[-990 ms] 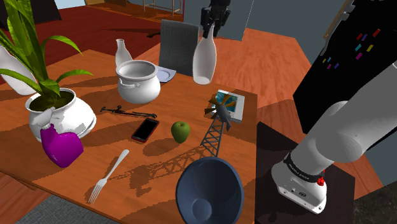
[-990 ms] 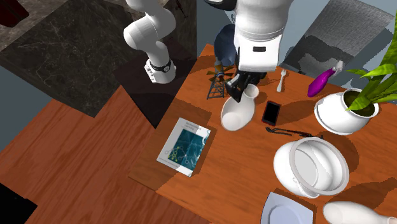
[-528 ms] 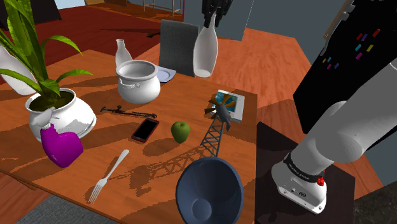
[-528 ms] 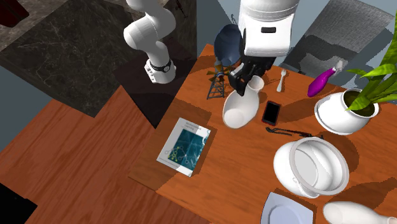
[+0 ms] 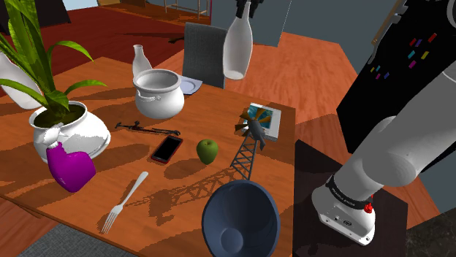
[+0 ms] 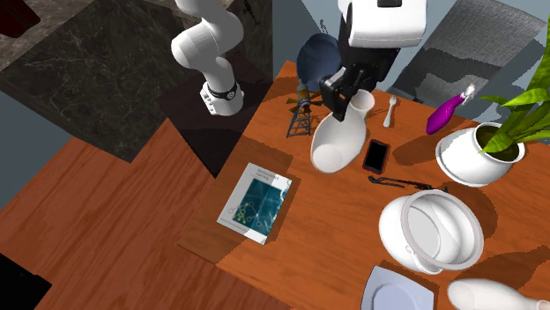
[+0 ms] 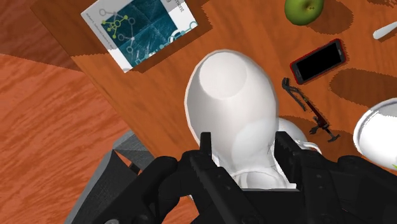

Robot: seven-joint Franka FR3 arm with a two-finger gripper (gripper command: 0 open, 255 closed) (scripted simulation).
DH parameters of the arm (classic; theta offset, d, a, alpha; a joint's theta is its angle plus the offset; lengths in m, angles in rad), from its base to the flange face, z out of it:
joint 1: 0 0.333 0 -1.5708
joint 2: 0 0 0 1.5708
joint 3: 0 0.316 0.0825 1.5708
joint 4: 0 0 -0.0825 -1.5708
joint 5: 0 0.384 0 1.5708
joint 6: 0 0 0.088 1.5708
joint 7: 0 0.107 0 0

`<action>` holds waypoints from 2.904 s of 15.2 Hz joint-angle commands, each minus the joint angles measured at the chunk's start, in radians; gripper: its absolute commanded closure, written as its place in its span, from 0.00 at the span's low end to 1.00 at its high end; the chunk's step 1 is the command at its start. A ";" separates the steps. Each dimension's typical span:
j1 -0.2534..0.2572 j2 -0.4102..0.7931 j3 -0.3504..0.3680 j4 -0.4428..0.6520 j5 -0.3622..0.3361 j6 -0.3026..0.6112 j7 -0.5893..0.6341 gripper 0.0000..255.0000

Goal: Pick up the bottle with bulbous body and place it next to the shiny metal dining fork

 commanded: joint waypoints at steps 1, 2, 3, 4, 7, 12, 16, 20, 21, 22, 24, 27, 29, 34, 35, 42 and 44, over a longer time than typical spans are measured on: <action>0.001 0.009 0.001 0.040 0.000 -0.032 0.003 1.00; 0.001 0.015 0.001 0.062 0.000 -0.047 0.003 1.00; 0.001 0.022 0.001 0.085 0.000 -0.062 0.004 1.00; 0.001 0.029 0.001 0.108 0.000 -0.078 0.004 1.00; 0.012 0.022 0.013 0.106 -0.003 -0.084 0.026 1.00; 0.061 -0.048 0.075 -0.040 -0.010 -0.007 0.136 1.00; 0.098 -0.082 0.128 -0.127 -0.011 0.046 0.225 1.00; 0.134 -0.097 0.183 -0.191 -0.013 0.095 0.316 1.00; 0.143 -0.098 0.197 -0.204 -0.013 0.107 0.339 1.00; 0.152 -0.098 0.211 -0.216 -0.014 0.118 0.362 1.00; 0.170 -0.095 0.240 -0.236 -0.016 0.140 0.409 1.00; 0.197 -0.081 0.284 -0.256 -0.022 0.173 0.480 1.00; 0.215 -0.066 0.313 -0.264 -0.029 0.193 0.529 1.00; 0.261 -0.009 0.385 -0.261 -0.057 0.239 0.655 1.00; 0.271 0.006 0.399 -0.257 -0.065 0.247 0.681 1.00; 0.350 0.142 0.487 -0.191 -0.147 0.289 0.870 1.00; 0.378 0.191 0.506 -0.161 -0.179 0.294 0.925 1.00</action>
